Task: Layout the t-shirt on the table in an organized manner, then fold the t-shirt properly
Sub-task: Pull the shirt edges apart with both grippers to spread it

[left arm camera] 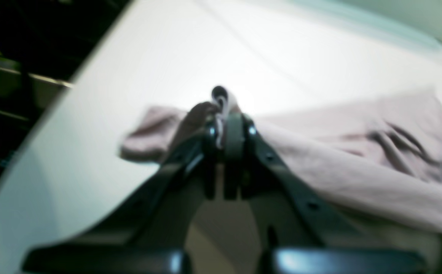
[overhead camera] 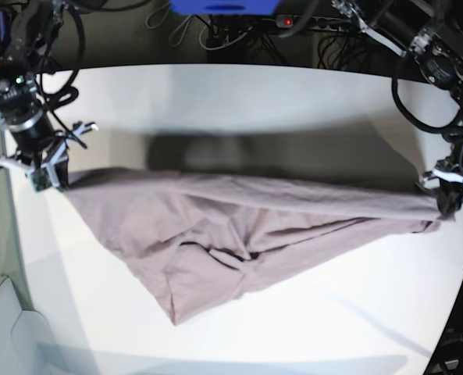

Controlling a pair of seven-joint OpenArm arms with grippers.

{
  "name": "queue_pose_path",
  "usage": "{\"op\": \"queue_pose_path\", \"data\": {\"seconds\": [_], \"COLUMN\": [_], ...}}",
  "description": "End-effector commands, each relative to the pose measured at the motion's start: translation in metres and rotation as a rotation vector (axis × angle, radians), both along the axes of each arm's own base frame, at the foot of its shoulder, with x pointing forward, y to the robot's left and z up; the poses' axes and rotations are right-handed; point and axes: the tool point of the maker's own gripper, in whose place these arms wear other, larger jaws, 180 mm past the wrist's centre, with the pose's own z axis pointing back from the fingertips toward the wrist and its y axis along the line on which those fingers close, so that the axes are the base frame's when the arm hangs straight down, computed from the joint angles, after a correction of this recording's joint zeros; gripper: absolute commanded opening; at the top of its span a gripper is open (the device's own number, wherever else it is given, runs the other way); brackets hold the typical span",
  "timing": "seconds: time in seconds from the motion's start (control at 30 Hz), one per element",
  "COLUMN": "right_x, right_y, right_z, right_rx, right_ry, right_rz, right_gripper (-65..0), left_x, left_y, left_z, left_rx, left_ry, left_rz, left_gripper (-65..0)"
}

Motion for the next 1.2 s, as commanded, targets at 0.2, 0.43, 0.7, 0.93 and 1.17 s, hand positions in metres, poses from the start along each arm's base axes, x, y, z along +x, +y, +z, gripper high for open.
{"op": "queue_pose_path", "data": {"seconds": [0.2,0.43,0.7,0.93,1.17], "right_x": [-0.041,-0.054,-0.081,-0.095,-0.112], "right_y": [-0.008,-0.041,-0.050,-0.043,-0.046], "right_z": [-0.023,-0.021,-0.034,-0.047,-0.054], "right_rx": [0.028,-0.012,-0.023,-0.007,-0.018], "right_ry": [0.078,0.092,0.161,0.208,0.255], "right_rz": [-0.048,-0.142,-0.170,-0.167,-0.169], "right_gripper": [-65.0,-65.0,-65.0,-65.0,-59.4], "left_x": [-0.055,-0.120,-0.160,-0.184,-0.193], "left_y": [-0.008,-0.027,-0.026,-0.027,-0.021], "left_z": [-0.049,-0.086,-0.103,-0.111,-0.110], "left_rx": [-0.035,-0.143,-0.147,-0.148,-0.128], "left_ry": [0.154,0.286,0.396,0.464,0.492], "left_rz": [0.011,-0.019,-0.009,-0.011,-0.017], "left_gripper": [-64.9,-64.9,-64.9,-64.4,-42.9]}}
